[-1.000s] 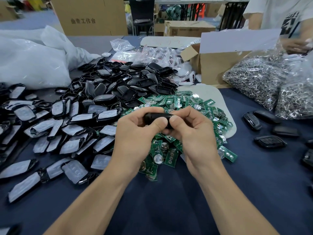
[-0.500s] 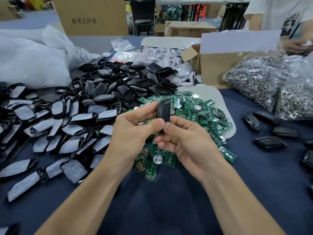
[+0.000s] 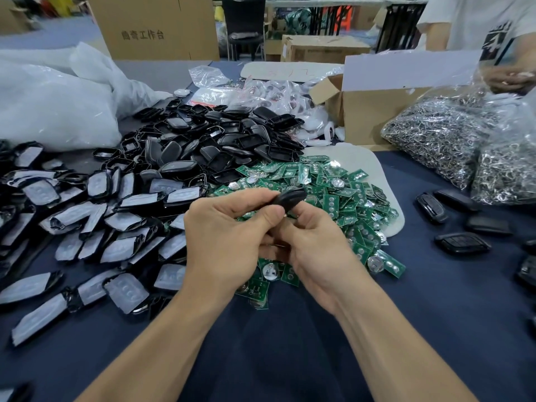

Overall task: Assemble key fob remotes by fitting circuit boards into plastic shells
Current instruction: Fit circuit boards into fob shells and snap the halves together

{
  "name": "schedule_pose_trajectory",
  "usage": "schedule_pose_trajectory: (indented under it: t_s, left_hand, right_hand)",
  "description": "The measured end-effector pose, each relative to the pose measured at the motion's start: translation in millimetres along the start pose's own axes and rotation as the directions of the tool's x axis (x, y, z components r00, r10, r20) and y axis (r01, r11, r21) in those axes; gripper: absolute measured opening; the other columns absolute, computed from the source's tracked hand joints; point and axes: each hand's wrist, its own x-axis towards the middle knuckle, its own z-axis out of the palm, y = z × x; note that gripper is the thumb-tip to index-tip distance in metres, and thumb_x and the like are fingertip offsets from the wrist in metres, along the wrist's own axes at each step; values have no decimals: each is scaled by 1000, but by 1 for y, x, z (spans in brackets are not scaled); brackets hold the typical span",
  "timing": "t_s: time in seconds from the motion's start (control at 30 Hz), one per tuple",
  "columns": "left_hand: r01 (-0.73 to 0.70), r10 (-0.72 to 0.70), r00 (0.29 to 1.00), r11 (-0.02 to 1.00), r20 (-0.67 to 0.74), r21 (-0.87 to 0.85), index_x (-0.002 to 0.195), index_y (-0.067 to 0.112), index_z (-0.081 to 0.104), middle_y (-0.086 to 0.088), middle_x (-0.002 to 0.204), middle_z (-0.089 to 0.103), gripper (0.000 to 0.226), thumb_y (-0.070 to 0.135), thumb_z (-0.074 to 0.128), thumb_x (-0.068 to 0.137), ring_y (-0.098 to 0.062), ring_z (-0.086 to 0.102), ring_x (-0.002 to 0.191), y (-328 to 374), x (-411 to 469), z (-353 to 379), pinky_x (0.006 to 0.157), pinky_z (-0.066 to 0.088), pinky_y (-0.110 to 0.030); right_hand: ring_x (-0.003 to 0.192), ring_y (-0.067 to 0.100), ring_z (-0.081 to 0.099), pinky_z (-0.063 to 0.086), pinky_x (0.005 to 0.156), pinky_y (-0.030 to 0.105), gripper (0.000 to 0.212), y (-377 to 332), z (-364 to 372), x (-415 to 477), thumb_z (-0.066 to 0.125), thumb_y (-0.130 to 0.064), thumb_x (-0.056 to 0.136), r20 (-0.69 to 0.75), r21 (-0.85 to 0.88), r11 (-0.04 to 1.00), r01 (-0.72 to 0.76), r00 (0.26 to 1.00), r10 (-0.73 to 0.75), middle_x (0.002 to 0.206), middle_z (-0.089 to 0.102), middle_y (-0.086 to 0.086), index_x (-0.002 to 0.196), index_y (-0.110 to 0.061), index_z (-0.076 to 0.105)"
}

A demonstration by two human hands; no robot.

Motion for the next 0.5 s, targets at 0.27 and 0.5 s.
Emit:
schedule_pose_trajectory:
  t_s: [0.27,0.5]
  left_hand:
    - [-23,22,996,1000,84,0,92,26,84,-3,83,81,28,1,71,93,-15,75,70,-4,8,2,60,62,-29]
    - [-33,27,999,979,33,201,99,41,82,17,97,80,45,6,90,74,-4,77,92,-9,17,-12,78,63,-25]
  right_hand:
    - [62,20,70,57,61,33,15,-2,-8,-1,72,1,89,-192,-230,969,85,973,-131,74,76,10,89,-14,75]
    - [65,-4,69,50,60,9,29,-12,-19,-3,86,-12,75,-276,-766,630,127,820,-501,66,70,-26,73,-39,76]
